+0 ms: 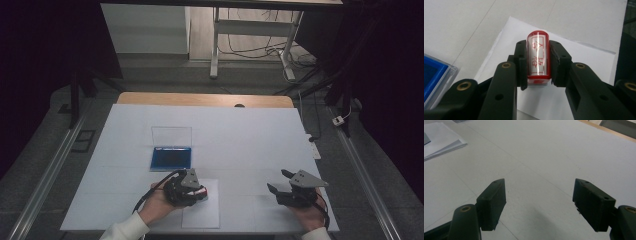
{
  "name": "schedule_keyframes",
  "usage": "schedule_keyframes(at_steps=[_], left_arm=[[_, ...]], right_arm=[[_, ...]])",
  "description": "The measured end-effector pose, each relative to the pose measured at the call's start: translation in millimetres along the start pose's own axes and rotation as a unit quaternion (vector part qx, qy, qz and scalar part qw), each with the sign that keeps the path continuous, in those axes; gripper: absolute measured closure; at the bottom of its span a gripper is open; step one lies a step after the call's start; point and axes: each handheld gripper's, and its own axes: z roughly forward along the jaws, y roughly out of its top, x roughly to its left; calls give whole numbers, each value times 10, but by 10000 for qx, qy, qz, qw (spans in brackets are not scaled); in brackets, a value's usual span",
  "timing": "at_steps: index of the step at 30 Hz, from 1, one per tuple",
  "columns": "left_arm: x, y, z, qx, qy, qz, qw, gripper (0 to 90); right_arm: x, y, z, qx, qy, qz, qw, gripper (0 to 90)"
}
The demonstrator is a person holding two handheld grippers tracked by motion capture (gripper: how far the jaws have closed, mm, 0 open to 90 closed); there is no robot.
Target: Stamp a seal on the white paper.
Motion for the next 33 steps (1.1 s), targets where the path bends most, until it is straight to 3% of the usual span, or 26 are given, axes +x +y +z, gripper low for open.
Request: schedule_keyframes(at_steps=[9, 33], left_arm=[[-4, 8, 11, 46, 23, 11, 10000, 704], [-3, 99, 61, 497, 0, 8, 9988, 710]], right_arm=[[5, 7, -5, 16, -9, -21, 10000, 261], [31, 22, 4, 17, -14, -56, 10000, 261]])
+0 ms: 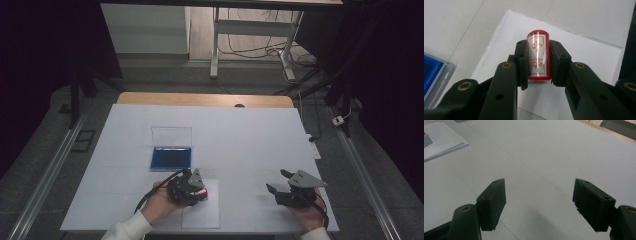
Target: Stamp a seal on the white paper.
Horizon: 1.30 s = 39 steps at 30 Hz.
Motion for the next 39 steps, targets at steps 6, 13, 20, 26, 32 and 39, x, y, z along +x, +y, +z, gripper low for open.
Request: schedule_keyframes(at_steps=[6, 13, 20, 26, 32, 39], left_arm=[[-3, -1, -1, 17, 22, 17, 10000, 710], [-8, 5, 2, 42, 29, 18, 10000, 712], [-24, 12, 4, 68, 81, 42, 9999, 712], [-38, 11, 4, 64, 122, 57, 9999, 712], [-48, 16, 2, 103, 164, 111, 9998, 712], [-48, 11, 4, 80, 162, 100, 9998, 712]], right_arm=[[2, 0, 6, 14, 7, -4, 10000, 261], [3, 1, 4, 9, -4, 6, 10000, 261], [6, 4, 6, 8, 5, -18, 10000, 261], [13, 5, 14, 27, 11, -23, 10000, 261], [7, 4, 5, 24, -14, -15, 10000, 261], [13, 10, 9, 13, 9, -23, 10000, 261]])
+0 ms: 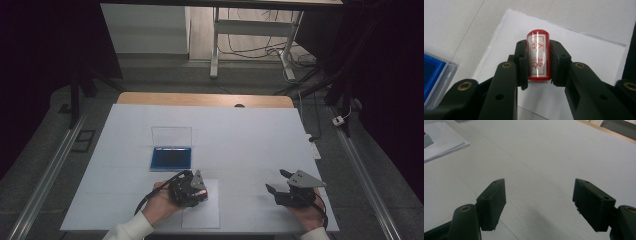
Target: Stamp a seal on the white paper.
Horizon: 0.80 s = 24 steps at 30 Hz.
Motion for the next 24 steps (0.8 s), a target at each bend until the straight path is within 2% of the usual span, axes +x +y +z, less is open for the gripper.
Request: schedule_keyframes(at_steps=[7, 14, 19, 20, 22, 24], left_arm=[[6, -4, 1, -17, -20, -20, 10000, 711], [-39, 1, -6, -6, 117, 60, 9999, 709], [-33, 1, -50, -97, 96, 9, 9999, 707], [-37, 2, -56, -74, 103, 44, 9999, 706], [-80, 14, -61, -63, 253, 163, 9995, 705], [-86, 38, -90, -128, 219, 156, 9996, 704]], right_arm=[[-9, -6, -1, 10, 2, -1, 10000, 261], [-11, 5, -14, -32, -28, 1, 10000, 261], [-20, 0, -27, -58, -39, 41, 10000, 261], [-22, 0, -32, -43, -57, 32, 10000, 261], [-27, 0, -35, -72, -34, 43, 10000, 261], [-29, -1, -41, -103, -44, 63, 9999, 261]])
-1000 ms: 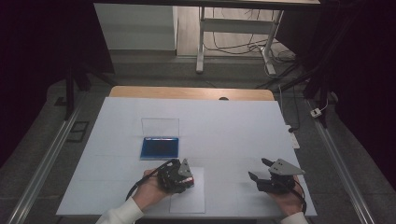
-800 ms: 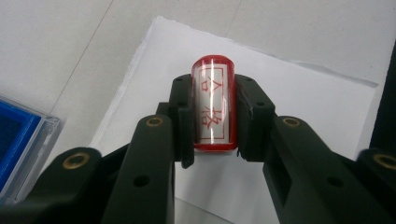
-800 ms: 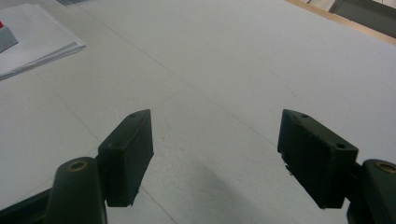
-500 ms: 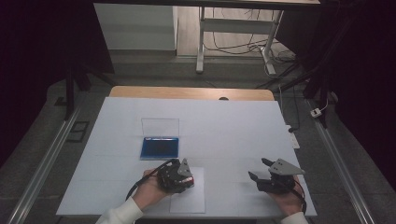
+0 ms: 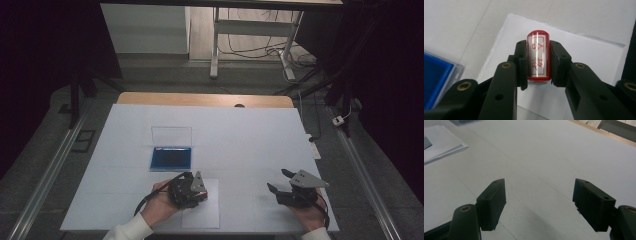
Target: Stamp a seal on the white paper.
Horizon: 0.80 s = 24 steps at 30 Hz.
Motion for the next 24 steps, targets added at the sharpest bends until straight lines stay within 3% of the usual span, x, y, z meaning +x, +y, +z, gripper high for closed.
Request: schedule_keyframes(at_steps=[11, 24], left_arm=[[149, -51, -210, -568, -254, -368, 9974, 703], [187, -62, -339, -820, -411, -451, 9948, 703]], right_arm=[[-20, -14, -27, 16, -42, 23, 10000, 260], [-35, -31, -28, 1, -35, 79, 10000, 261]])
